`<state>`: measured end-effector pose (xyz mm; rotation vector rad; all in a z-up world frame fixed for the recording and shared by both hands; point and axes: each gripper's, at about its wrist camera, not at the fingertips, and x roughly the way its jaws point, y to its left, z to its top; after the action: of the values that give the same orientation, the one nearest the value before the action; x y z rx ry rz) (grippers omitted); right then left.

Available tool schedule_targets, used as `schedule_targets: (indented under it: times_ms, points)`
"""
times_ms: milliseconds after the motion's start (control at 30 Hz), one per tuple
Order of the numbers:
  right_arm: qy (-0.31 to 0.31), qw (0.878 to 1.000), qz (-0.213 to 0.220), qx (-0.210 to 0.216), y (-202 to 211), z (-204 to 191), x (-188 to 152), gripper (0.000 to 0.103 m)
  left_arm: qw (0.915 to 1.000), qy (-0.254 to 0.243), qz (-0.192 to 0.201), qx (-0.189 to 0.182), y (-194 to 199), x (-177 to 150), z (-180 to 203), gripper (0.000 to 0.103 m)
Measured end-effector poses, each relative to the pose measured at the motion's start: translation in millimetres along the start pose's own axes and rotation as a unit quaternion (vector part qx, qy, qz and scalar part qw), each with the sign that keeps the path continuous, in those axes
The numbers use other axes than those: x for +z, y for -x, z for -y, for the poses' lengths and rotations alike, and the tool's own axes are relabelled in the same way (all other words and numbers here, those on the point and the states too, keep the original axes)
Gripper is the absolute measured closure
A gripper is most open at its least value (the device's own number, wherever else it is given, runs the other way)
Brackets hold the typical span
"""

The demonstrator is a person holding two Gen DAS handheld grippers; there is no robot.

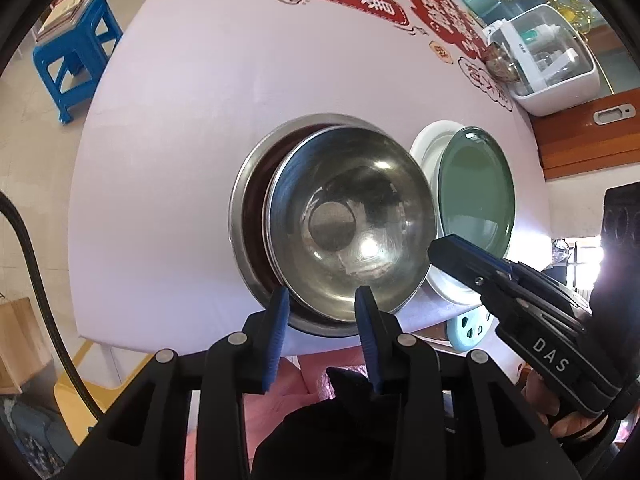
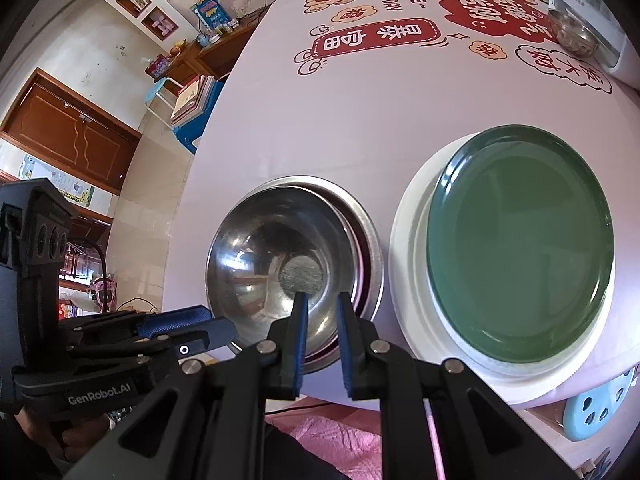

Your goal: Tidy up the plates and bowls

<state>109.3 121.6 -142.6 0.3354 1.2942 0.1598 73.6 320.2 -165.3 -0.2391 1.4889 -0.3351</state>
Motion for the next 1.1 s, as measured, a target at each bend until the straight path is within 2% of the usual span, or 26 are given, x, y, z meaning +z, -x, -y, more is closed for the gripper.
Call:
schedule_targets:
  times_ms: [200,500,733,1000,1100]
  points:
    - [-0.001,1.0,0.01,-0.003,3,-4,-2,0.089,0.9992,-0.02,0.032,-0.016,16,-5,3,0.07]
    - [-0.006,0.999,0.036,-0.005,15,-2,-11,0.089,0.993,-0.062,0.094,-0.034,39,-11,19,0.07]
    - [-0.002,0.996,0.084,-0.007,38,7,-11,0.089,0.9886,-0.06,0.128,-0.051,48,-5,28,0.07]
    - [-0.011,0.991,0.135,-0.015,68,35,-6,0.089,0.9837,-0.075,0.152,-0.061,47,6,62,0.069]
    - [-0.016,0.989,0.147,-0.02,77,51,-4,0.089,0.983,-0.081,0.156,-0.054,44,10,79,0.062]
